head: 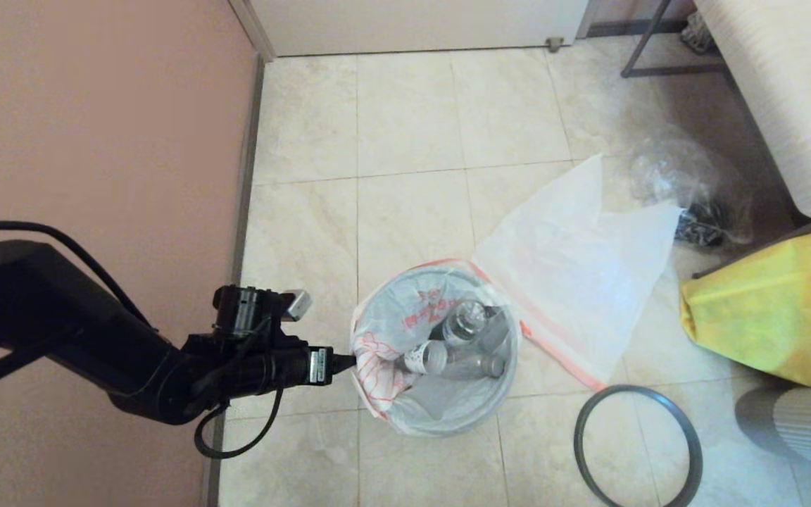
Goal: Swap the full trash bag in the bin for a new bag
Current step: Place the trash bag on the floor
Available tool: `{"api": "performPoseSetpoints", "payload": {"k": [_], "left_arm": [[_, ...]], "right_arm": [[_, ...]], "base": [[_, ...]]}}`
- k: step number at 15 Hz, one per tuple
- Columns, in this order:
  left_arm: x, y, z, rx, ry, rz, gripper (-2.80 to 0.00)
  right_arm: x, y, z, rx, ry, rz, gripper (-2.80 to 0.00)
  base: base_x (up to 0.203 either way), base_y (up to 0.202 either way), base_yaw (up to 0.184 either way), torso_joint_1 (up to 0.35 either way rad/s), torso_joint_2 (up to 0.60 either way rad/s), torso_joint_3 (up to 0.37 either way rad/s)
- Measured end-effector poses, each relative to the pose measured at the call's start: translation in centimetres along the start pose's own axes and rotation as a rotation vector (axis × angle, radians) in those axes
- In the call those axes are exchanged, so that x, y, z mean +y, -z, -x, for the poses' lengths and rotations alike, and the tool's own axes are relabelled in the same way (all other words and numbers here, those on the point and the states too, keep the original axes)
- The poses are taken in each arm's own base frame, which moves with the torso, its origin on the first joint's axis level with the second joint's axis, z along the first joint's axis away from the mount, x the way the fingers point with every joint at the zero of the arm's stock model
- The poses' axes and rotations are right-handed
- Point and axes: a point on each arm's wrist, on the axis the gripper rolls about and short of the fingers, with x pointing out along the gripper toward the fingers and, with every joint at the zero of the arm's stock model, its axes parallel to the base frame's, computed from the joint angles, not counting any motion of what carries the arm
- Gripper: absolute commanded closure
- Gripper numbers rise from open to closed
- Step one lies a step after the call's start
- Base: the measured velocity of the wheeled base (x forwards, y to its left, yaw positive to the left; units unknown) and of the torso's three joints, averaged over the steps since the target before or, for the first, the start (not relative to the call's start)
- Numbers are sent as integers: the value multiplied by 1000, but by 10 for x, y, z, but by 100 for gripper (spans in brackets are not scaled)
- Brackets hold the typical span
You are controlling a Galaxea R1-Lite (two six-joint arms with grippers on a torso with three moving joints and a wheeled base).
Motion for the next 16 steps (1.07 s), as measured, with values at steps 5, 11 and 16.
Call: {"api": "performPoseSetpoints", "payload": {"k": [5, 11, 16], "left_arm": [[6, 1, -21, -41, -76, -8, -280], [10, -2, -46, -165, -111, -26, -280], [1, -1, -57, -197, -92, -45, 0]], "right_arm": [[0, 0, 0, 0, 0, 0, 0], [0, 0, 0, 1, 0, 0, 0], [0, 0, 0, 1, 1, 0, 0]], "base": [[0, 0, 0, 0, 0, 0], [0, 0, 0, 0, 0, 0], [0, 0, 0, 0, 0, 0]]}}
